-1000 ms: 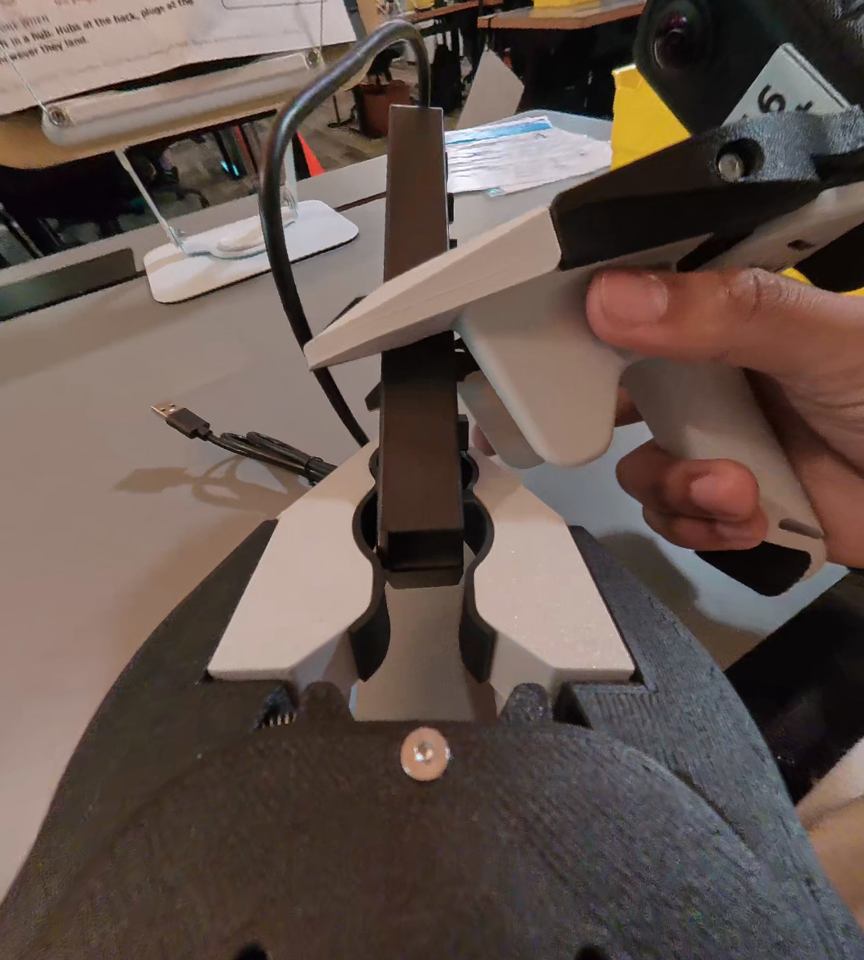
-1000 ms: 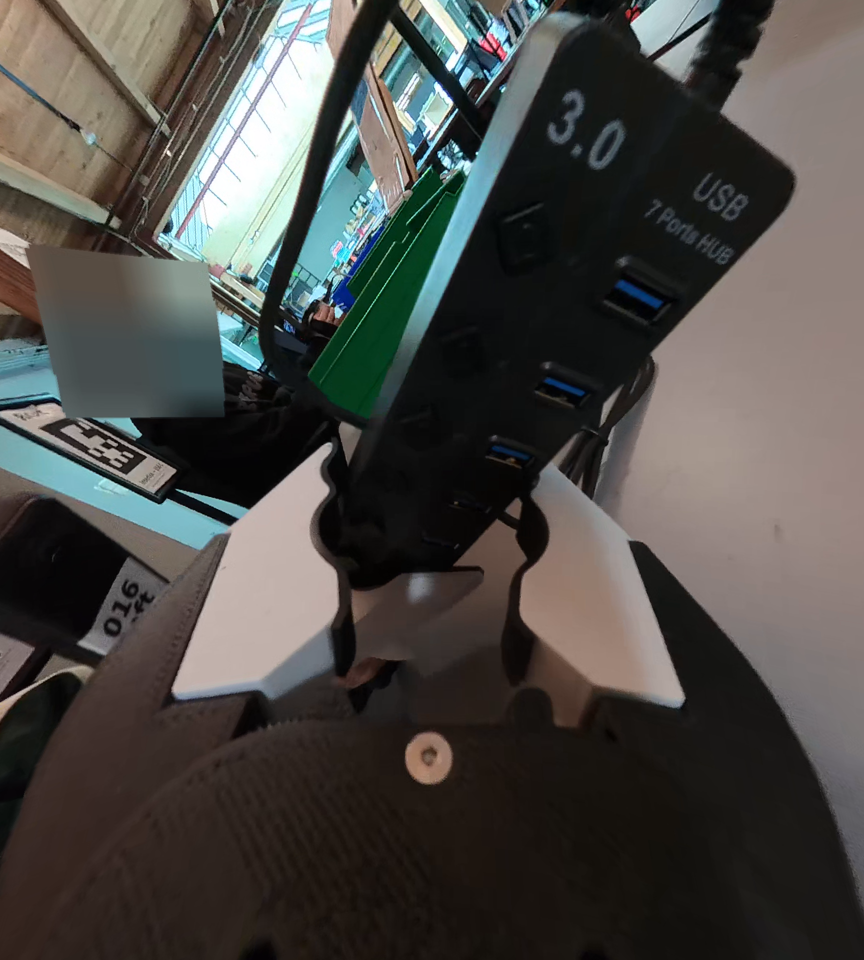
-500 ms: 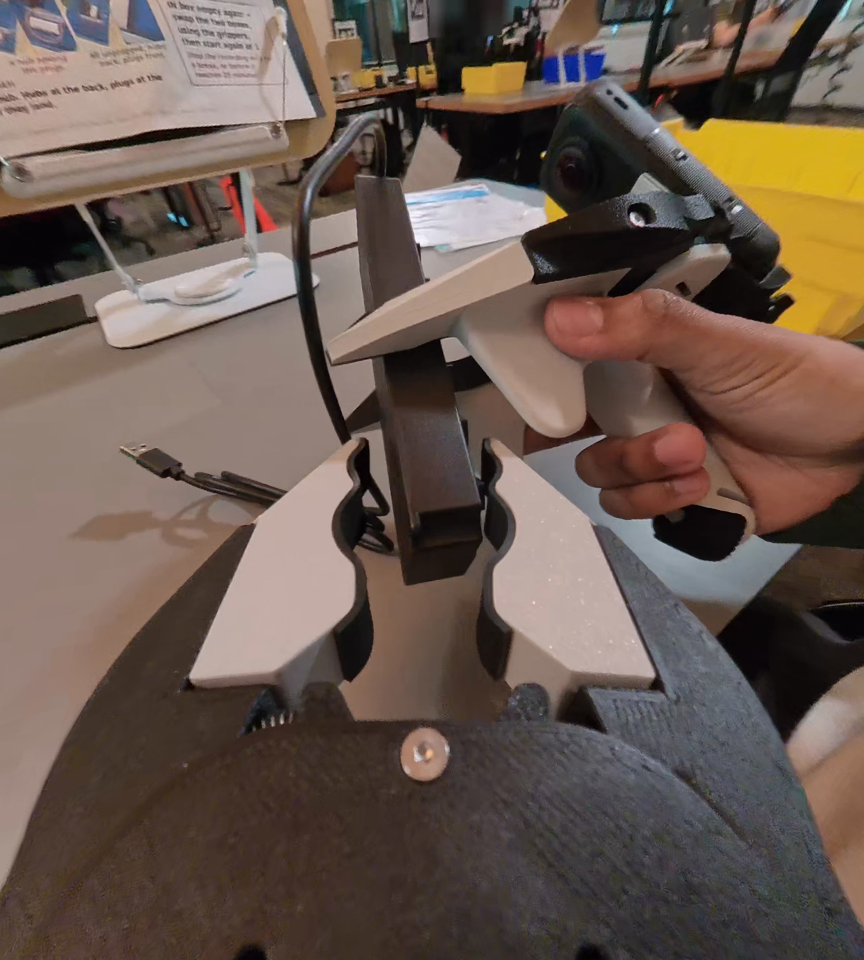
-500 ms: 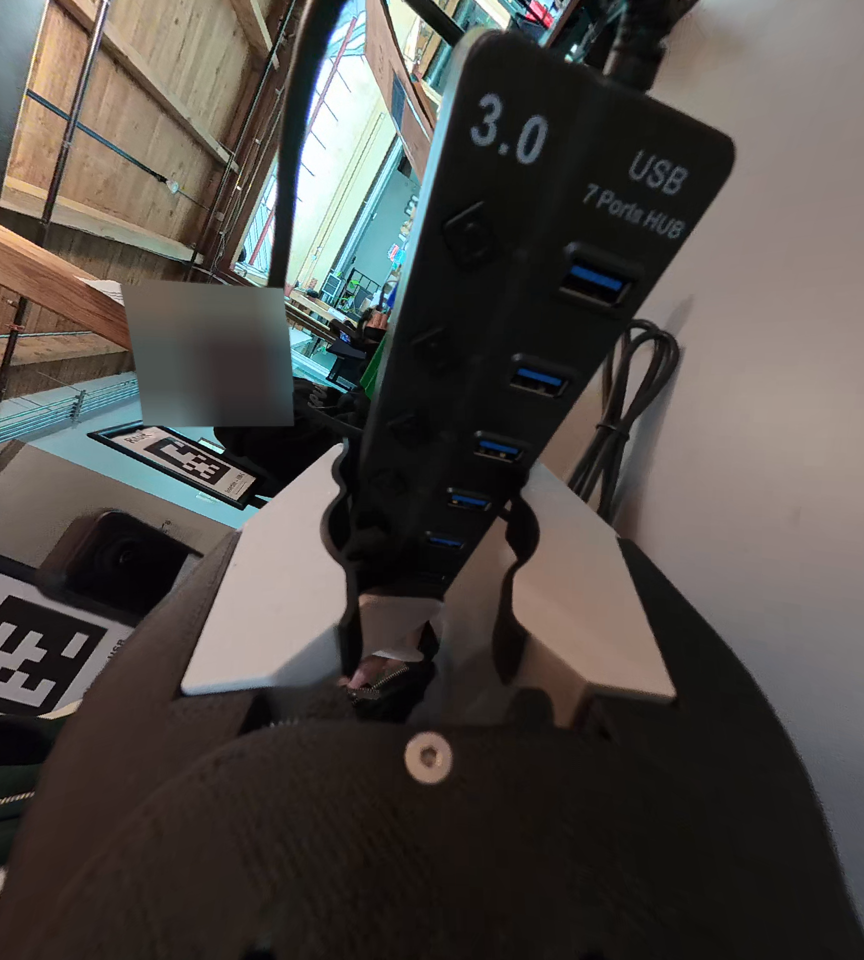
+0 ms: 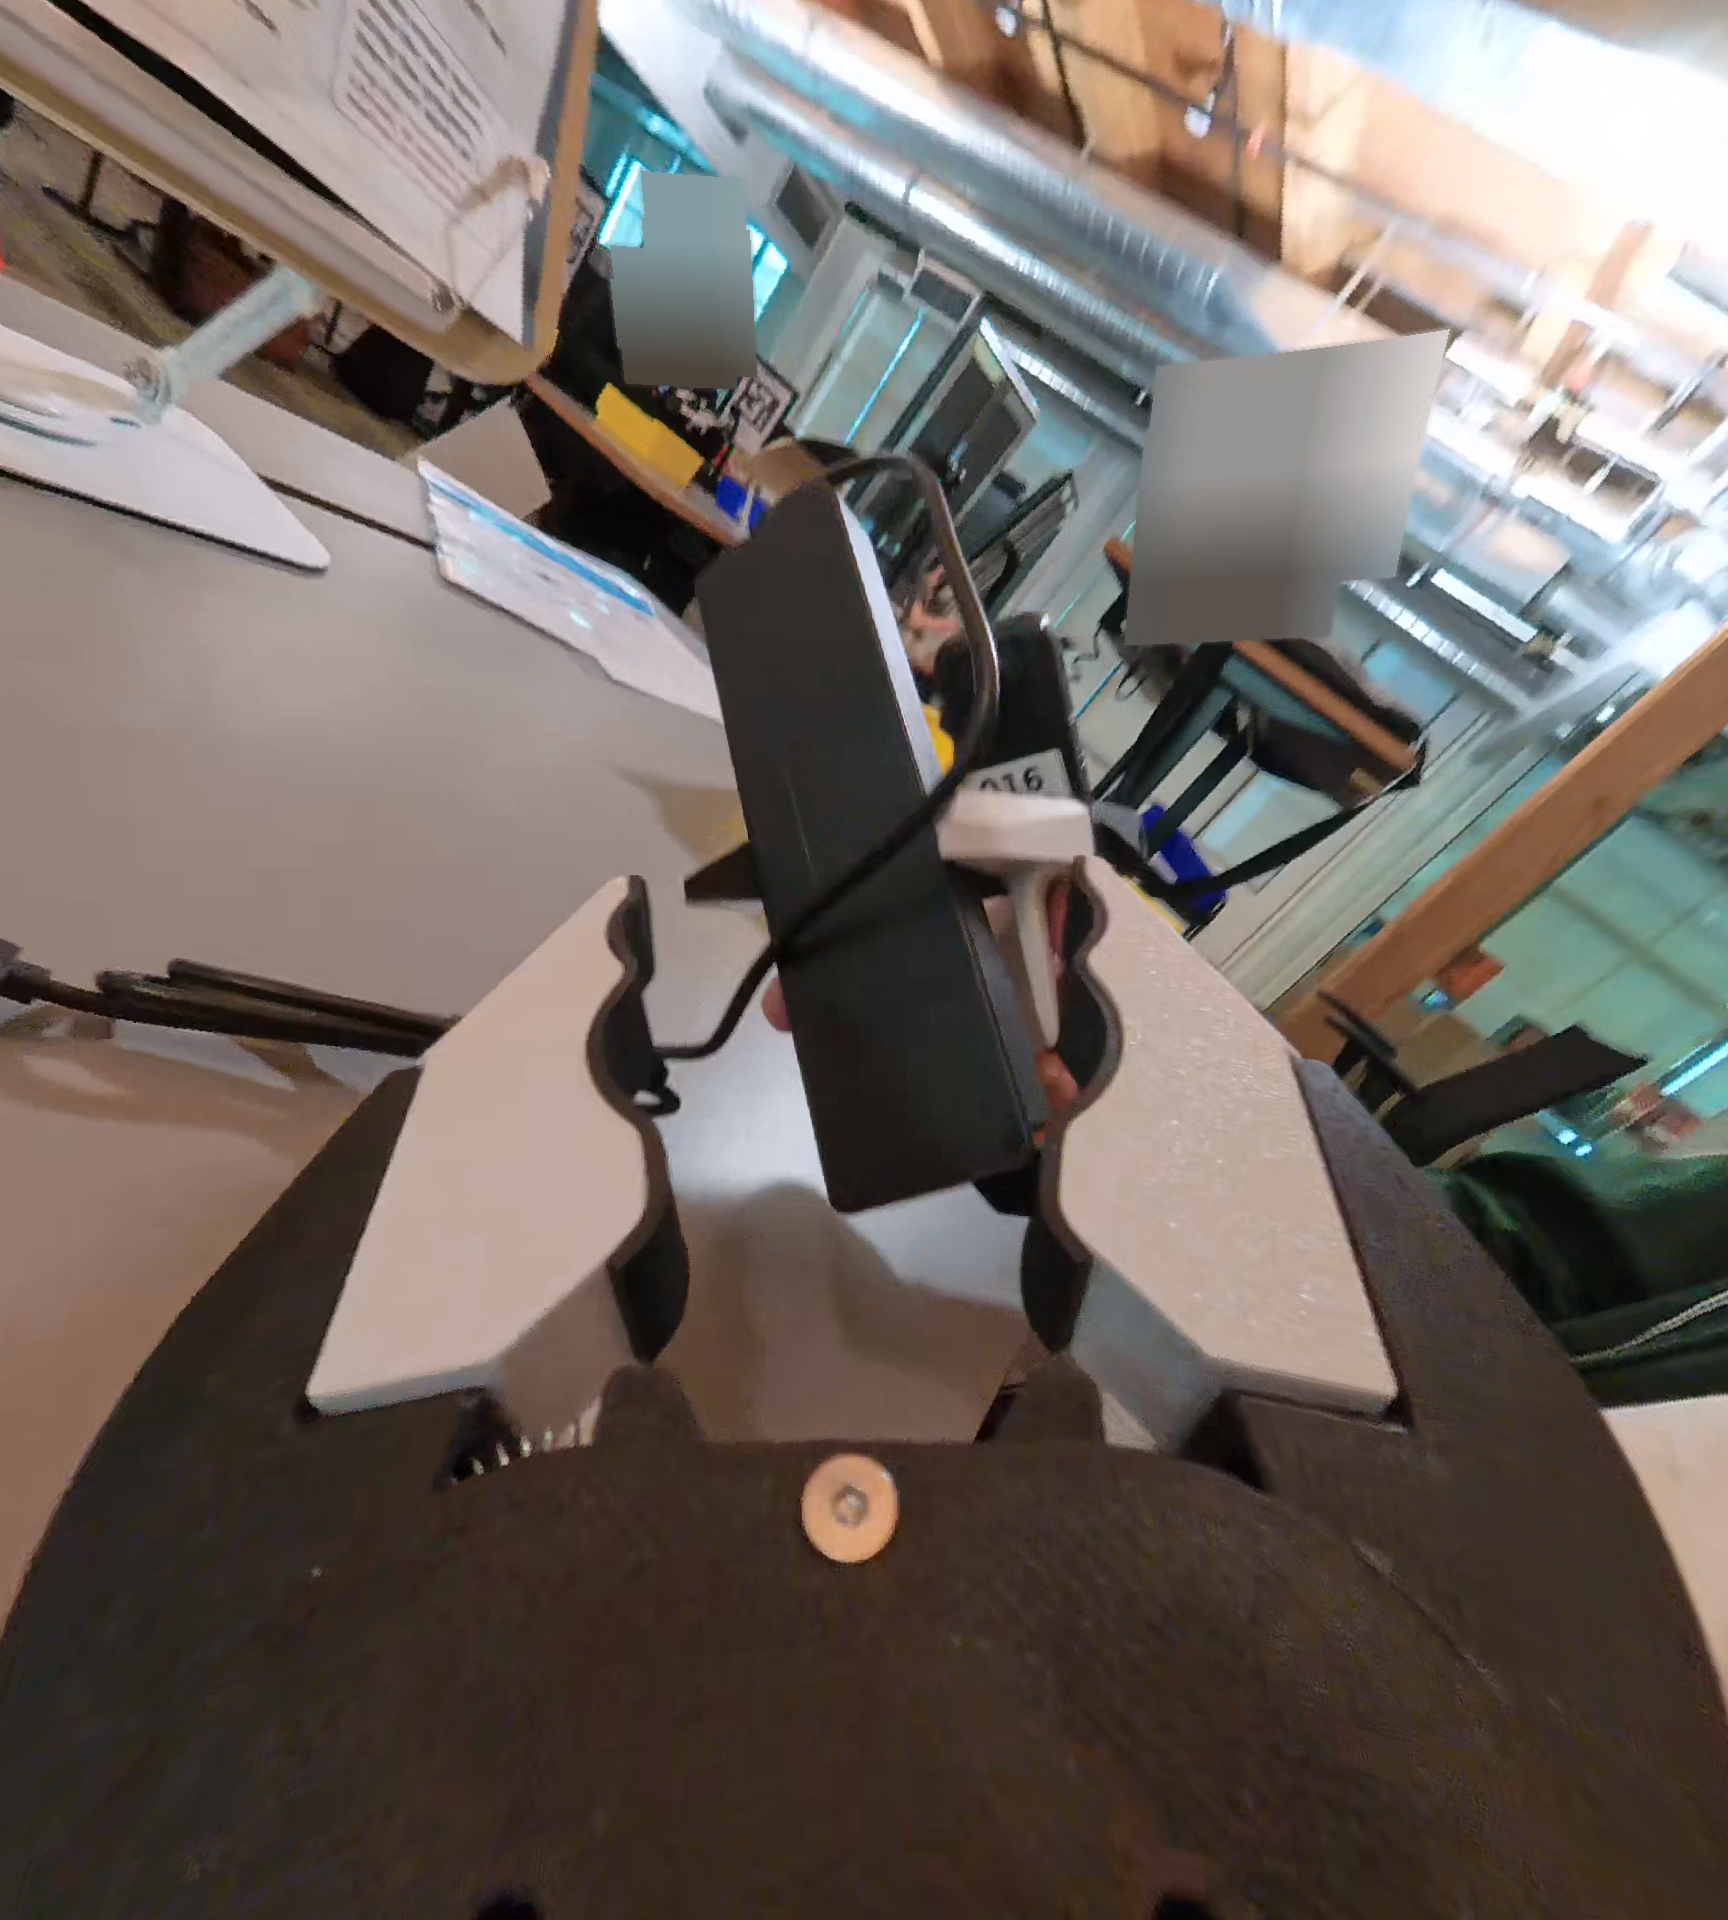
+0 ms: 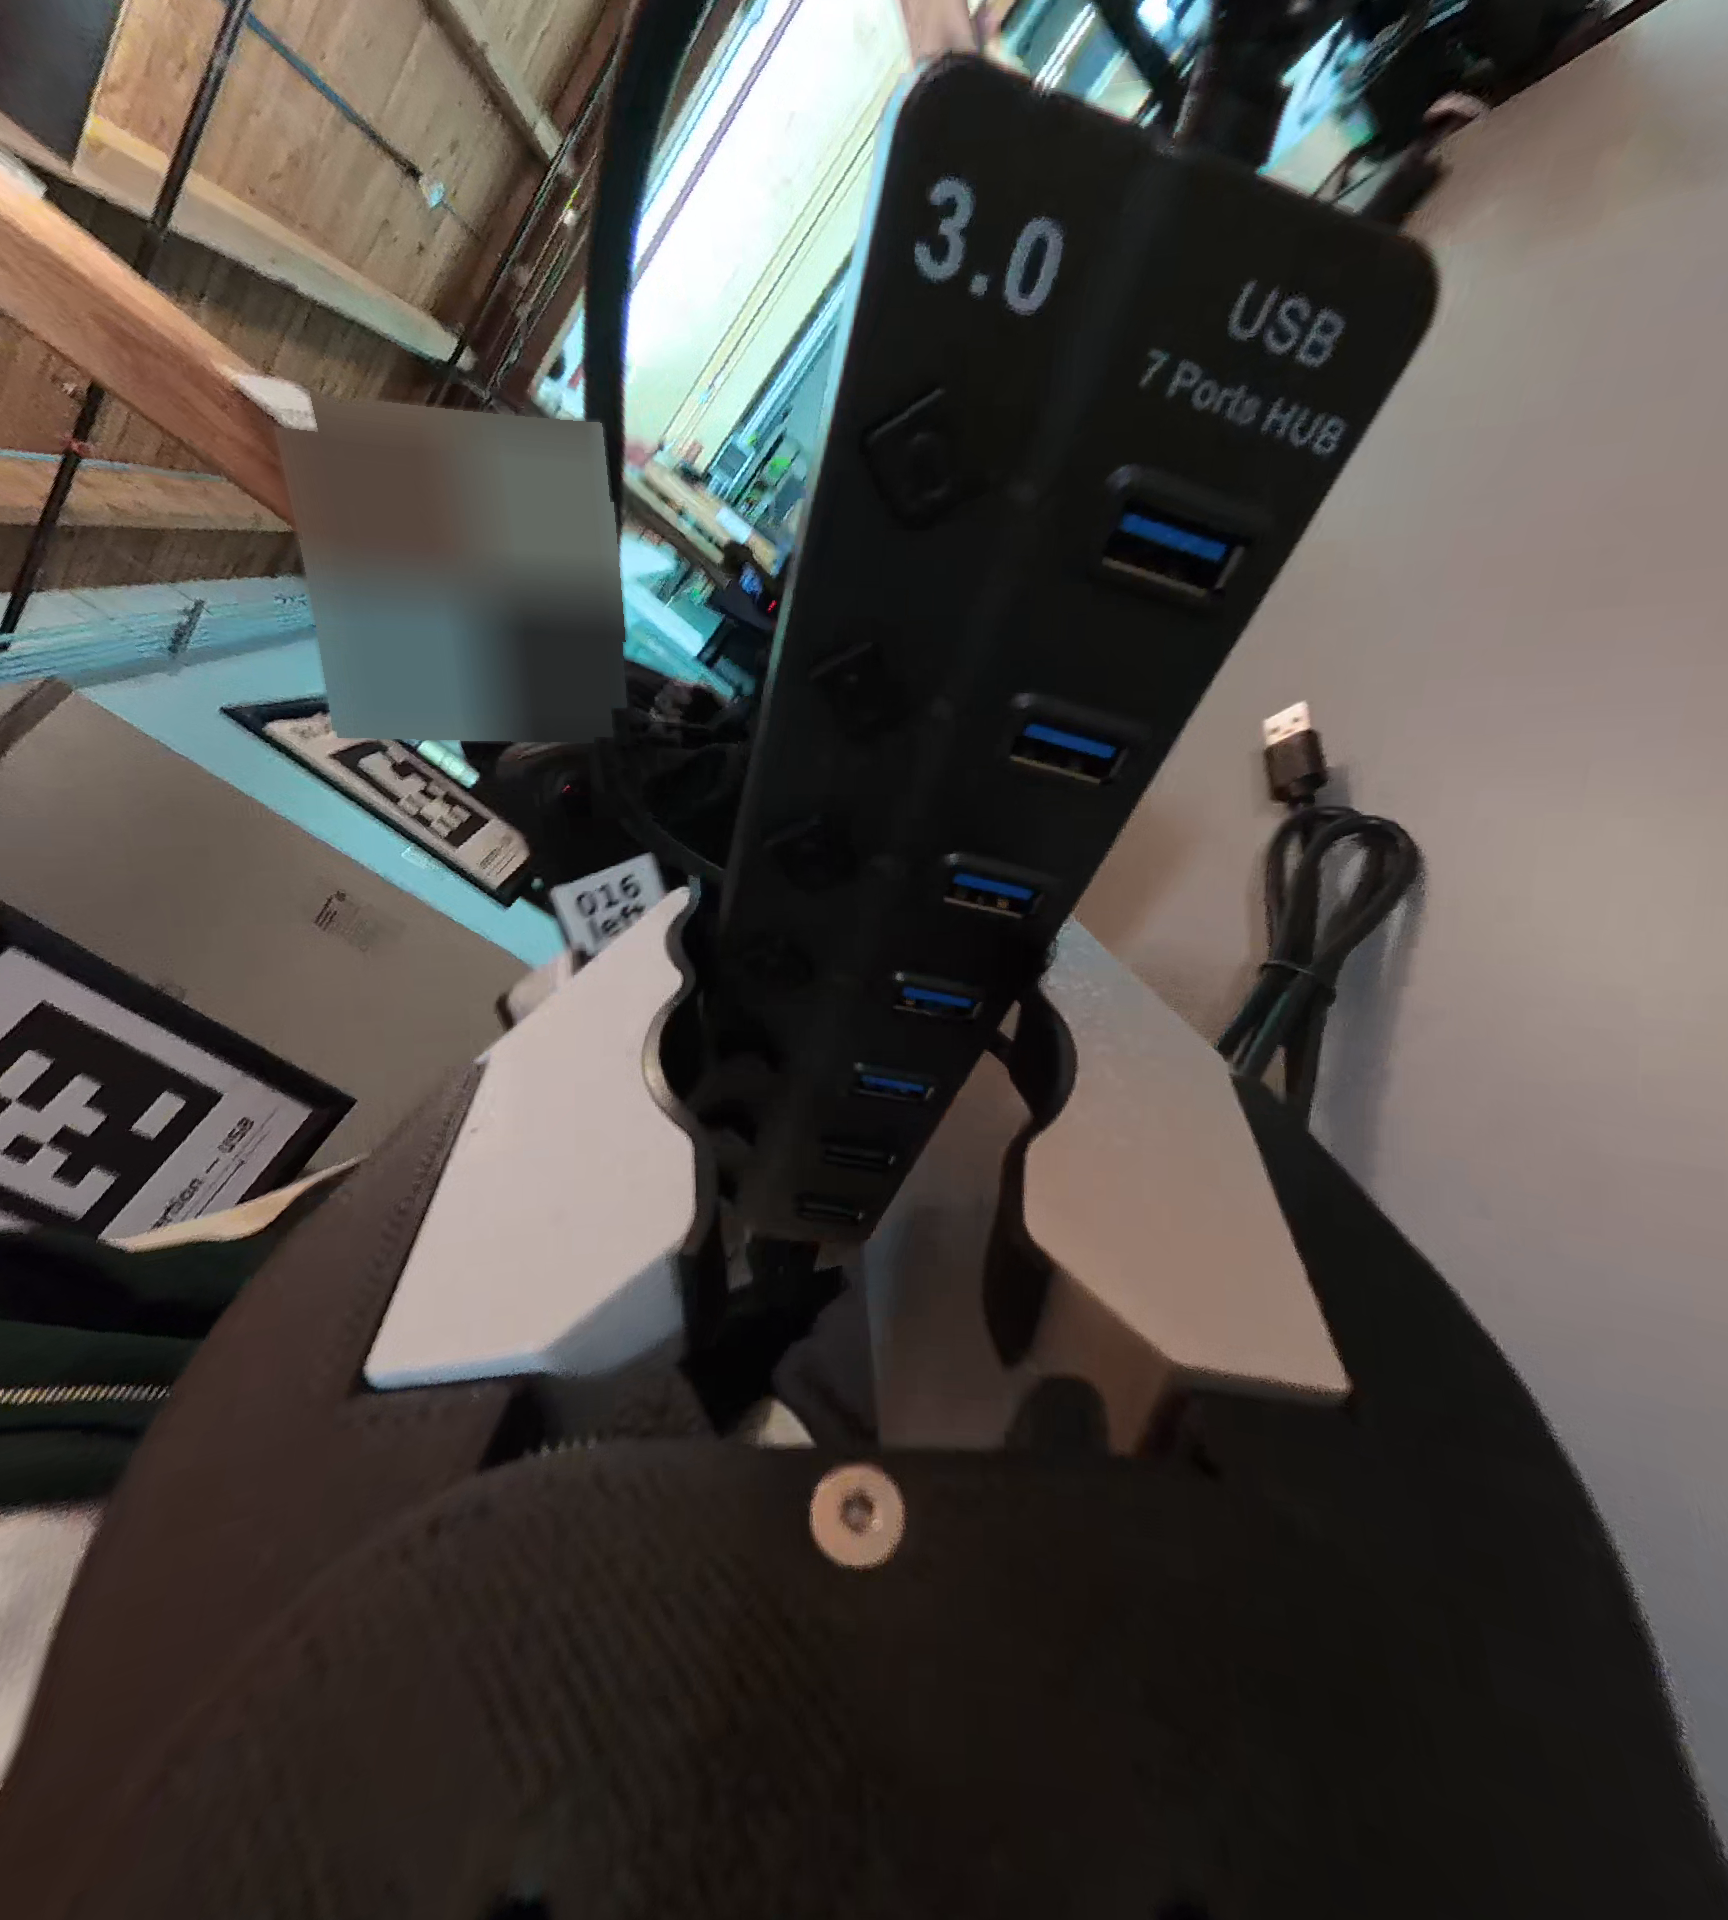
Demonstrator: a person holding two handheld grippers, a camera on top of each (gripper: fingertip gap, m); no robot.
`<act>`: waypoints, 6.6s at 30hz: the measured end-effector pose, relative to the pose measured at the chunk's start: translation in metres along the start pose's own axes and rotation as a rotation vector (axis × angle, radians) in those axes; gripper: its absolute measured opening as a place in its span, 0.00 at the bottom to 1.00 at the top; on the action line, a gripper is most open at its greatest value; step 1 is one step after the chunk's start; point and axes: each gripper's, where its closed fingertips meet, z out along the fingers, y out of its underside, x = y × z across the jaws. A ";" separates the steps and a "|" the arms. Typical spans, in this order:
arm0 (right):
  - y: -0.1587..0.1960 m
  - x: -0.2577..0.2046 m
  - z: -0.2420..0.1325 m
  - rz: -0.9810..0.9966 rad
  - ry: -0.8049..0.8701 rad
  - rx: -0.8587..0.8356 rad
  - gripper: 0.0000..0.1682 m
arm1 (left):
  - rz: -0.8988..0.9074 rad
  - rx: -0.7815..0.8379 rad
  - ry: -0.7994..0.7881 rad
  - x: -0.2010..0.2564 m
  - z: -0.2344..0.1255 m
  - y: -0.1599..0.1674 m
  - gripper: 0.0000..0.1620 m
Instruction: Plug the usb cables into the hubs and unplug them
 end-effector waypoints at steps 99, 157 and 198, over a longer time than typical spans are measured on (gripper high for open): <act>0.038 -0.015 0.022 -0.443 0.095 -0.182 0.33 | -0.196 0.071 0.219 0.010 -0.008 -0.016 0.25; 0.051 -0.036 0.024 -0.266 -0.166 -0.222 0.35 | 0.054 0.101 0.236 0.019 -0.018 -0.029 0.33; 0.011 -0.042 0.001 -0.542 -0.091 -0.023 0.00 | -0.009 0.216 0.178 0.002 -0.027 -0.050 0.33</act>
